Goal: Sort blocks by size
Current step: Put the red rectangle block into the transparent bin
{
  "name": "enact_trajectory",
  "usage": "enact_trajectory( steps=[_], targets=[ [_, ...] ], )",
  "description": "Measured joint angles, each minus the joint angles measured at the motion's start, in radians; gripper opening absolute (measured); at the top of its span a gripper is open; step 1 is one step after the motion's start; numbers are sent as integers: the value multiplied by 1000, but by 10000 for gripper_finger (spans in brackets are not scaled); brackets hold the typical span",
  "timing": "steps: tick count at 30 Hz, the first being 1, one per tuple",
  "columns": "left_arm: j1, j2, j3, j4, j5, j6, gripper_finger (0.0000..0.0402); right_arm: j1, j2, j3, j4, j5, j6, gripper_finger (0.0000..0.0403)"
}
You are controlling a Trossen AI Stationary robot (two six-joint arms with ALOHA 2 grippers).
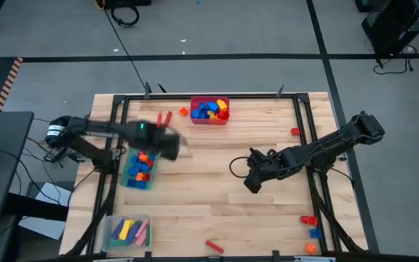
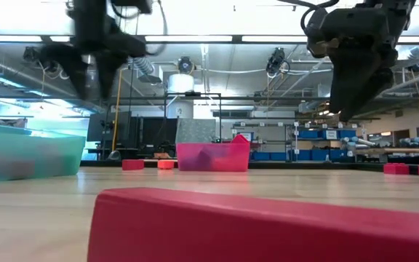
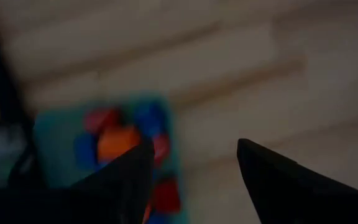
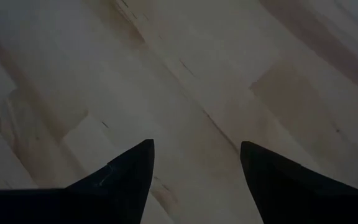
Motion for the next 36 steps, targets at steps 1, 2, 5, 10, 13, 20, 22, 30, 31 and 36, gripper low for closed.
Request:
enact_trajectory(
  steps=[1,2,5,10,13,20,22,30,31,36],
  targets=[
    [57,0,0,36,0,73,238,-4,0,0,1,0,-5,252],
    [113,0,0,66,0,142,238,-8,0,0,2,0,-9,252],
    [280,5,0,146,0,330,238,-24,0,0,3,0,-11,252],
    [512,39,0,301,72,582,238,-54,0,0,11,-7,24,254],
    [599,97,0,382,101,690,238,-77,0,0,31,-10,52,252],
    [708,243,0,427,145,777,238,-127,0,0,61,-13,110,254],
    [724,279,0,444,180,806,238,-139,0,0,66,-13,112,253],
    [764,396,0,484,218,822,238,-180,0,0,106,-13,121,254],
    [768,410,0,483,218,829,238,-184,0,0,110,-13,127,254],
    [775,460,0,486,219,849,231,-200,0,0,115,-13,128,251]
  ],
)
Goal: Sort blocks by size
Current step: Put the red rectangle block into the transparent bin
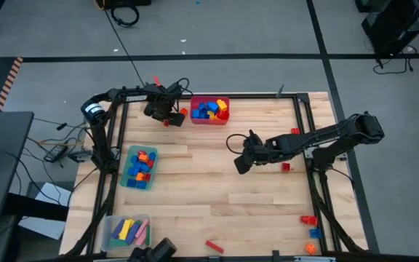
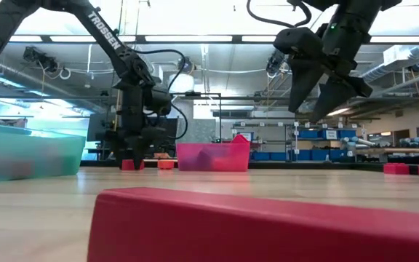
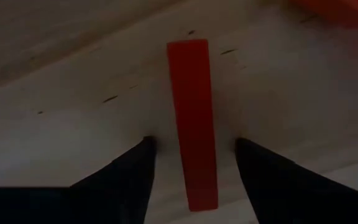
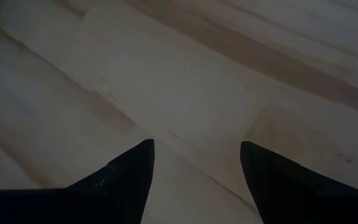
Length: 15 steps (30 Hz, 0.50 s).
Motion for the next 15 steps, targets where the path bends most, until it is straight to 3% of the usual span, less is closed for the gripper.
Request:
enact_trajectory(
  steps=[4,11,15],
  targets=[
    [-1,7,2,0,-24,12,189,-5,0,0,0,0,0,253],
    [0,9,18,-6,-47,42,56,-5,0,0,0,0,0,251],
    [-1,-19,39,-45,-53,39,55,-5,0,0,1,-16,0,253]
  ],
)
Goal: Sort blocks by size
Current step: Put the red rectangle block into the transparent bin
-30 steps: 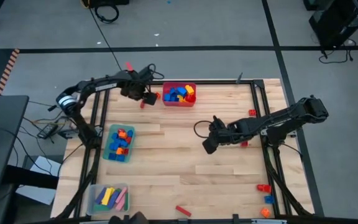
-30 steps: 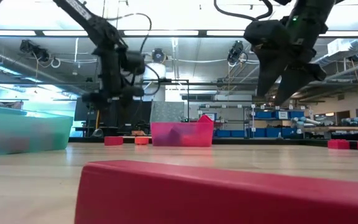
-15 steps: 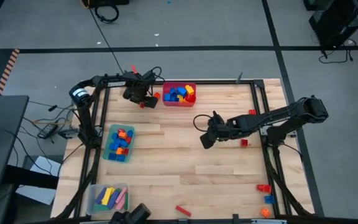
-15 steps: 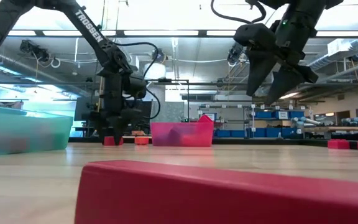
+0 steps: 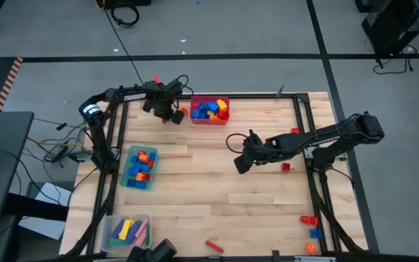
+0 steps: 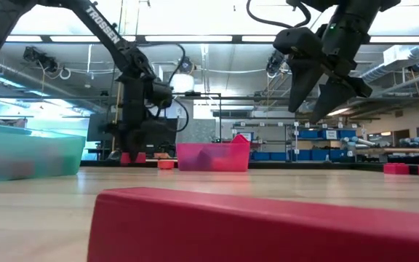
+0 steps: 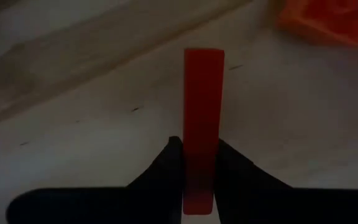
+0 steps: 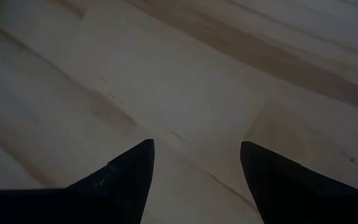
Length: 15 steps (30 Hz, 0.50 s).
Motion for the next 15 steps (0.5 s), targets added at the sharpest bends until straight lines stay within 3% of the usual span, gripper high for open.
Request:
enact_trajectory(
  steps=[8,12,15],
  targets=[
    [-86,-175,26,-217,23,18,55,3,0,0,0,-17,-34,250],
    [-212,-322,26,-319,45,-17,55,4,0,0,1,-36,-72,252],
    [-337,-446,26,-367,35,-139,55,4,0,0,2,-41,-101,253]
  ],
)
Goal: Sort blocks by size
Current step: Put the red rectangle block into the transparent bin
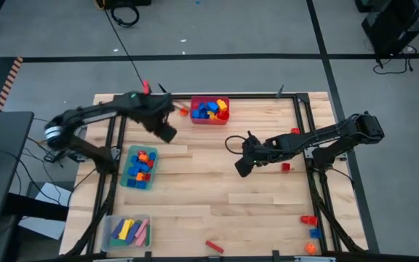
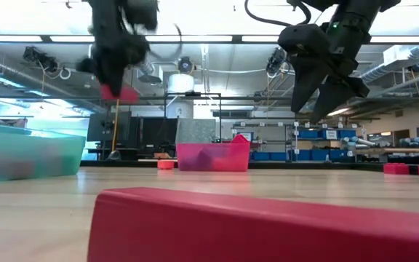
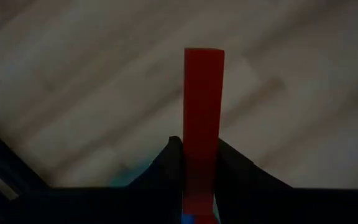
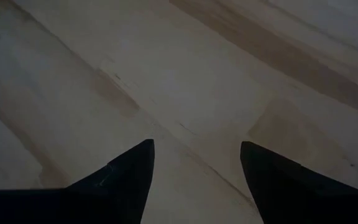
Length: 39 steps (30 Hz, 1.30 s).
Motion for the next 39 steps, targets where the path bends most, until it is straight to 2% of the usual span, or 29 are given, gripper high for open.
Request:
enact_trajectory(
  steps=[5,9,13,16,21,26,29,39],
  targets=[
    [-263,-146,0,-98,4,-274,56,0,0,0,0,0,-52,250],
    [-544,-192,0,-112,-97,-537,56,0,0,0,6,-8,-85,251],
    [-844,-165,0,-81,-145,-761,56,0,0,0,26,-13,-91,251],
    [-1029,-112,0,-76,-166,-952,57,0,0,0,44,-23,-108,250],
    [-1271,-23,0,10,-104,-1198,57,0,0,0,64,-62,-144,252],
    [-1431,54,0,63,-91,-1463,57,0,0,0,94,-63,-162,250],
    [-1494,97,0,88,-90,-1565,58,0,0,0,109,-65,-170,250],
    [-1555,250,0,166,-42,-1647,78,0,0,0,121,-110,-208,249]
  ],
)
